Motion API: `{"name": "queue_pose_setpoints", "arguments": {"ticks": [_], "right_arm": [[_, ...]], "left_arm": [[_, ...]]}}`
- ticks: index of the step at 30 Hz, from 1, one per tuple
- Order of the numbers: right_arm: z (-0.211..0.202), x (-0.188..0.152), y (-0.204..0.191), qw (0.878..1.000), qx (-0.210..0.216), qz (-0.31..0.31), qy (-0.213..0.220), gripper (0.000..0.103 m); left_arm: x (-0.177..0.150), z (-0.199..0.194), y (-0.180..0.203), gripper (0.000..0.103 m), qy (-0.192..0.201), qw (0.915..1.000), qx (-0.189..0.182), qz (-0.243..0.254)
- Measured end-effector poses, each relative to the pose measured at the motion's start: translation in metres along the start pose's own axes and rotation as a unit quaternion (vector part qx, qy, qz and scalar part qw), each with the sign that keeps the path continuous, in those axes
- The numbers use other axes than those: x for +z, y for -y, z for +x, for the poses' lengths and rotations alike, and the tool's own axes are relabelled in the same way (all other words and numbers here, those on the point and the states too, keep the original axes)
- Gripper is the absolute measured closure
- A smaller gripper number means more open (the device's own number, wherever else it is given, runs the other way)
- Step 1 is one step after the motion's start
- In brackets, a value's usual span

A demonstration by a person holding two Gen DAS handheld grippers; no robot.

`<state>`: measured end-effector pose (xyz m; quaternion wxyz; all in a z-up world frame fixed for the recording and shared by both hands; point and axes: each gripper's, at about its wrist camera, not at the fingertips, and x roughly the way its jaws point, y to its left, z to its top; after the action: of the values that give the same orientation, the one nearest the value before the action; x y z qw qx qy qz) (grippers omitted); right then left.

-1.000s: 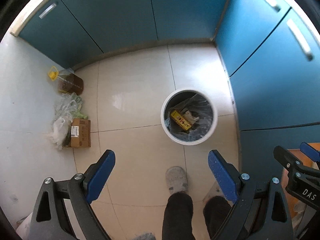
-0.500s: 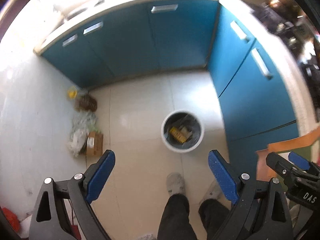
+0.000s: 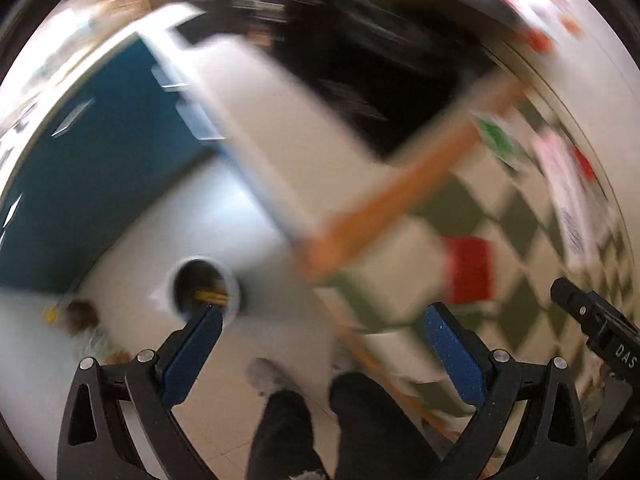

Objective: Collect trash
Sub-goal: 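Grasp the clear plastic wrapper with the right tool while the left tool grasps the red packet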

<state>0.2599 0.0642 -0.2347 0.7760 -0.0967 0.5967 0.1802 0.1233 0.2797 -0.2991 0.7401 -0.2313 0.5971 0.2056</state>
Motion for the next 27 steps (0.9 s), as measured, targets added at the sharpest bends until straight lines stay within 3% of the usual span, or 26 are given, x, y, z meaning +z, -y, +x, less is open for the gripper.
{"name": "queue_pose_setpoints", "arguments": {"ticks": [3, 7, 9, 11, 13, 14, 15, 16, 17, 19, 20, 21, 22, 27], "right_arm": [[0.000, 0.004, 0.082, 0.997, -0.053, 0.060, -0.001, 0.000], [0.008, -0.003, 0.171, 0.987, -0.098, 0.127, -0.021, 0.000], [0.015, -0.008, 0.195, 0.983, -0.106, 0.146, -0.030, 0.000], [0.024, -0.013, 0.216, 0.980, -0.112, 0.157, -0.043, 0.000], [0.034, -0.018, 0.229, 0.979, -0.109, 0.165, -0.059, 0.000], [0.037, -0.021, 0.231, 0.979, -0.105, 0.166, -0.062, 0.000], [0.041, -0.024, 0.233, 0.979, -0.097, 0.166, -0.065, 0.000], [0.044, -0.027, 0.234, 0.979, -0.092, 0.167, -0.065, 0.006], [0.046, -0.029, 0.233, 0.980, -0.089, 0.165, -0.064, 0.023], [0.042, -0.034, 0.227, 0.983, -0.094, 0.153, -0.047, 0.041], [0.038, -0.036, 0.224, 0.984, -0.096, 0.148, -0.038, 0.065], [0.035, -0.038, 0.221, 0.984, -0.100, 0.144, -0.034, 0.077], [0.032, -0.041, 0.219, 0.985, -0.084, 0.146, -0.031, 0.099], [0.005, -0.052, 0.196, 0.990, -0.028, 0.141, -0.006, 0.101]], "left_arm": [[0.012, 0.038, 0.062, 0.000, -0.049, 0.9977, -0.031, 0.035], [0.022, 0.073, 0.102, 0.004, -0.091, 0.9939, -0.041, 0.048], [0.024, 0.087, 0.109, 0.022, -0.104, 0.9927, -0.035, 0.049], [0.025, 0.087, 0.114, 0.032, -0.091, 0.9940, -0.021, 0.057], [0.025, 0.085, 0.117, 0.058, -0.077, 0.9943, 0.012, 0.074], [0.025, 0.083, 0.119, 0.078, -0.070, 0.9940, 0.017, 0.082], [0.025, 0.083, 0.119, 0.085, -0.071, 0.9938, 0.013, 0.084], [0.026, 0.082, 0.119, 0.089, -0.071, 0.9938, 0.016, 0.084], [0.027, 0.081, 0.118, 0.097, -0.068, 0.9938, 0.020, 0.086], [0.030, 0.080, 0.116, 0.100, -0.067, 0.9940, 0.011, 0.086], [0.030, 0.077, 0.116, 0.100, -0.064, 0.9941, 0.010, 0.087], [0.031, 0.073, 0.114, 0.101, -0.061, 0.9942, 0.009, 0.088], [0.032, 0.069, 0.113, 0.101, -0.054, 0.9945, 0.007, 0.089], [0.042, 0.039, 0.108, 0.102, -0.021, 0.9952, -0.004, 0.096]]}}
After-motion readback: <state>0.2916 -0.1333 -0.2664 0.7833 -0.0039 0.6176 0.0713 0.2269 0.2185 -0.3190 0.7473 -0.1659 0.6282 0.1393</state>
